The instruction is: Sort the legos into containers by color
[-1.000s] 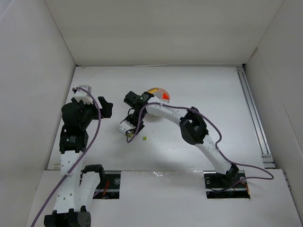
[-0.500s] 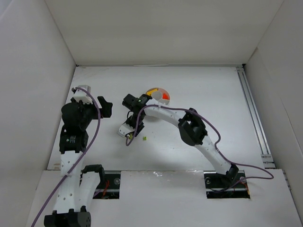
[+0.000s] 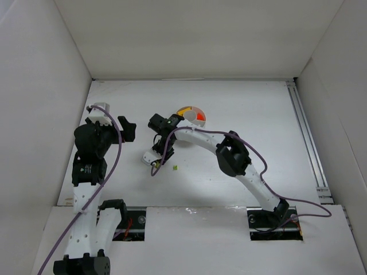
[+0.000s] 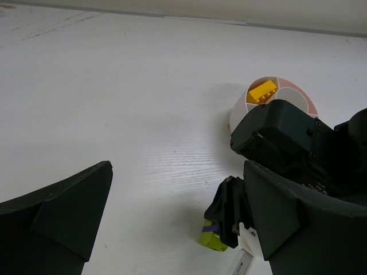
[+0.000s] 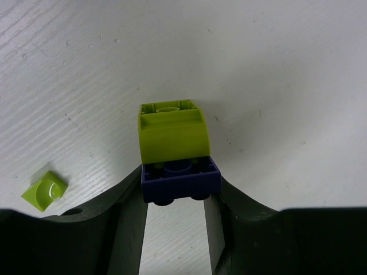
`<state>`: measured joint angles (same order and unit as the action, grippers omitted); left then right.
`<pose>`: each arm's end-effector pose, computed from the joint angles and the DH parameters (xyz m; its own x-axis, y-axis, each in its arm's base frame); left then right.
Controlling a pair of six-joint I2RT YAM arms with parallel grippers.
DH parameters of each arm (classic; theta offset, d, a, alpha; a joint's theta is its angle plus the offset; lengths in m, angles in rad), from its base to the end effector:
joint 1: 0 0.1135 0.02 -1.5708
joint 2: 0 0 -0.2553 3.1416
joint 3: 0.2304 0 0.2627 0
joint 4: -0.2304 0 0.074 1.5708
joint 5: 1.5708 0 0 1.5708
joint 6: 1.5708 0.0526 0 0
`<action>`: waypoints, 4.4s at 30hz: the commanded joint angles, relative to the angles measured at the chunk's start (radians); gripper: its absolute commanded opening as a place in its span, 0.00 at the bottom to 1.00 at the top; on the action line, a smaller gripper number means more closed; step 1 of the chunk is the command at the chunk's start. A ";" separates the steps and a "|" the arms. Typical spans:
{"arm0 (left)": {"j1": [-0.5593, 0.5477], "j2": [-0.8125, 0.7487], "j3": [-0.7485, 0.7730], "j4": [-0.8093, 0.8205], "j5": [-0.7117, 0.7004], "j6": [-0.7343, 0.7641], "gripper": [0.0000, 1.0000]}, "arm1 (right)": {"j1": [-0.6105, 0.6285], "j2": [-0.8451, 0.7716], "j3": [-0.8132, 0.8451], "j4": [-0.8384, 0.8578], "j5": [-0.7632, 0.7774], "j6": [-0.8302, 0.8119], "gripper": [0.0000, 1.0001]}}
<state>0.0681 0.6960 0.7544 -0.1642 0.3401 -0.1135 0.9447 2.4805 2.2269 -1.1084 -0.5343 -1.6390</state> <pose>0.1995 -0.0040 0.3390 -0.1349 -0.1162 -0.9840 0.2532 0.9561 -0.1476 0.2765 0.4280 0.1475 0.7965 -0.3638 -0.4829 -0.5202 -0.8194 -0.2408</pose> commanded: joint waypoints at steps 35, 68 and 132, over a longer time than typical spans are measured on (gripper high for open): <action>-0.068 0.396 0.395 -0.400 0.888 0.655 0.85 | -0.310 -0.784 -0.480 0.200 -0.274 0.953 0.05; -0.263 0.339 0.148 0.232 0.864 0.205 0.76 | -0.198 -0.756 -0.368 0.271 -0.260 1.038 0.04; -0.531 0.781 0.342 0.324 0.257 0.416 0.03 | -0.662 -0.970 -0.773 0.389 -0.093 1.128 0.01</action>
<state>-0.4633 1.4738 1.0176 0.1253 0.6689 0.2665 0.2813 1.5482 1.4631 -0.7704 -0.6170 -0.5297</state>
